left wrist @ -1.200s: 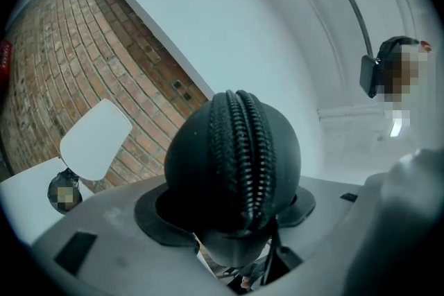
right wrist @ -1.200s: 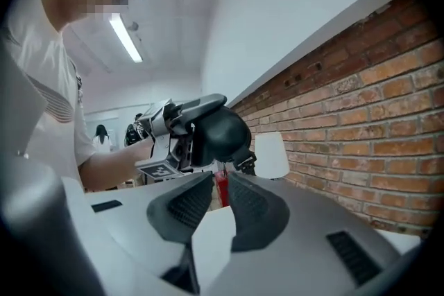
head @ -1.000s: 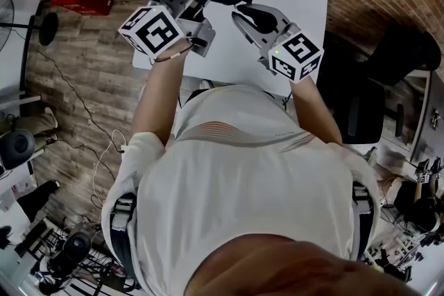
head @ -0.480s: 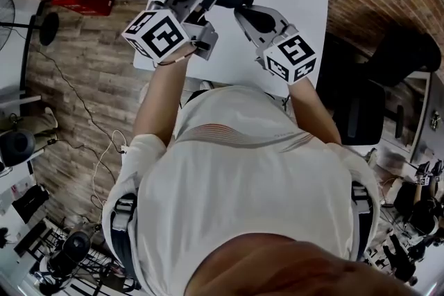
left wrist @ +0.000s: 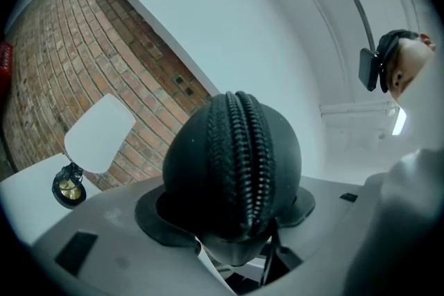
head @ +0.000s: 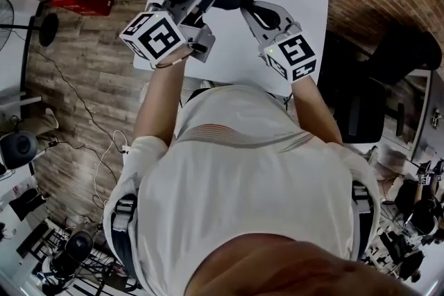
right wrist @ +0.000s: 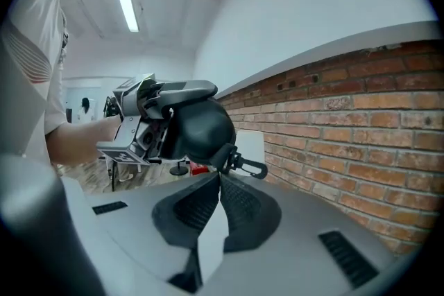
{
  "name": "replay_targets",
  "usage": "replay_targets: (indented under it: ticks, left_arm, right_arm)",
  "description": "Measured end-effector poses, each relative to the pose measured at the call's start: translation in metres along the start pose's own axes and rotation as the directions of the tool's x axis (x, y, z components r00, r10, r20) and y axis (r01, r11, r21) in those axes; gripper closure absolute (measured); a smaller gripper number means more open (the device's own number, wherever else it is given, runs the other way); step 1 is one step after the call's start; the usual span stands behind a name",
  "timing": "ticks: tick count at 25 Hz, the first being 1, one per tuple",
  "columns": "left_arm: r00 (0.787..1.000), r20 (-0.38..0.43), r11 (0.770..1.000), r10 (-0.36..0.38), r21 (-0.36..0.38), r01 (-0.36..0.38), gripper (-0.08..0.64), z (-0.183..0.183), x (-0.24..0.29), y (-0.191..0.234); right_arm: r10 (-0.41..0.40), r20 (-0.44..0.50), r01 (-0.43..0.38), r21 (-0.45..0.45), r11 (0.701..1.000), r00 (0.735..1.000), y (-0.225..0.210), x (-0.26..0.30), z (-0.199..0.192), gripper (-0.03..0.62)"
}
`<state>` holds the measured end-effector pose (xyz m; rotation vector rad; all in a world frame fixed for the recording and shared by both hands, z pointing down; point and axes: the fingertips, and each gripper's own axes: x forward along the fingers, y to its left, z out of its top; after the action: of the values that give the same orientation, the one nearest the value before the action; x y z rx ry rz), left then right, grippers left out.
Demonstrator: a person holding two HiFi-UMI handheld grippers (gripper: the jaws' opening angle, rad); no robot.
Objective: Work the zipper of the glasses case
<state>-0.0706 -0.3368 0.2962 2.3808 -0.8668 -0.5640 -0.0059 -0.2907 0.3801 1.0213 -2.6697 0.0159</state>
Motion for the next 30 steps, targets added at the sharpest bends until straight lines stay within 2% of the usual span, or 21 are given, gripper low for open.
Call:
replay_targets:
  ticks: [7, 11, 14, 16, 19, 21, 24, 26, 30]
  left_arm:
    - [0.994, -0.094, 0.998, -0.053, -0.037, 0.050, 0.295, -0.019, 0.000, -0.004]
    - [0.981, -0.162, 0.994, -0.103, -0.046, 0.097, 0.295, -0.026, 0.000, -0.008]
    - [0.962, -0.226, 0.988, -0.150, -0.075, 0.136, 0.295, -0.033, -0.001, -0.009]
    - [0.940, -0.288, 0.983, -0.181, -0.079, 0.165, 0.295, -0.040, -0.002, -0.012]
    - [0.898, -0.391, 0.978, -0.201, -0.037, 0.203, 0.295, -0.055, -0.005, -0.018]
    - [0.877, -0.435, 0.976, -0.203, -0.018, 0.218, 0.295, -0.060, -0.009, -0.018]
    - [0.844, -0.494, 0.972, -0.210, -0.011, 0.235, 0.295, -0.068, -0.015, -0.017]
    - [0.812, -0.546, 0.967, -0.207, 0.009, 0.253, 0.295, -0.079, -0.017, -0.018]
    - [0.729, -0.665, 0.955, -0.162, 0.079, 0.285, 0.295, -0.111, -0.020, -0.019]
  right_arm:
    - [-0.065, -0.014, 0.062, -0.153, 0.986, 0.998, -0.013, -0.009, 0.004, 0.534]
    - [-0.084, -0.018, 0.076, -0.274, 0.959, 0.996, -0.011, -0.012, 0.006, 0.532]
    - [-0.081, -0.022, 0.068, -0.355, 0.933, 0.996, -0.007, -0.014, 0.006, 0.532]
    - [-0.070, -0.024, 0.055, -0.390, 0.919, 0.997, -0.003, -0.014, 0.007, 0.533]
    - [-0.040, -0.033, 0.023, -0.405, 0.914, 0.999, 0.002, -0.013, 0.005, 0.531]
    - [-0.017, -0.040, -0.001, -0.406, 0.914, 0.999, 0.008, -0.010, 0.002, 0.531]
    - [-0.001, -0.049, -0.021, -0.447, 0.894, 0.999, 0.016, -0.007, -0.002, 0.531]
    - [0.007, -0.053, -0.031, -0.467, 0.884, 0.999, 0.019, -0.006, -0.002, 0.531]
    - [0.009, -0.053, -0.034, -0.478, 0.878, 0.999, 0.018, -0.005, -0.001, 0.532]
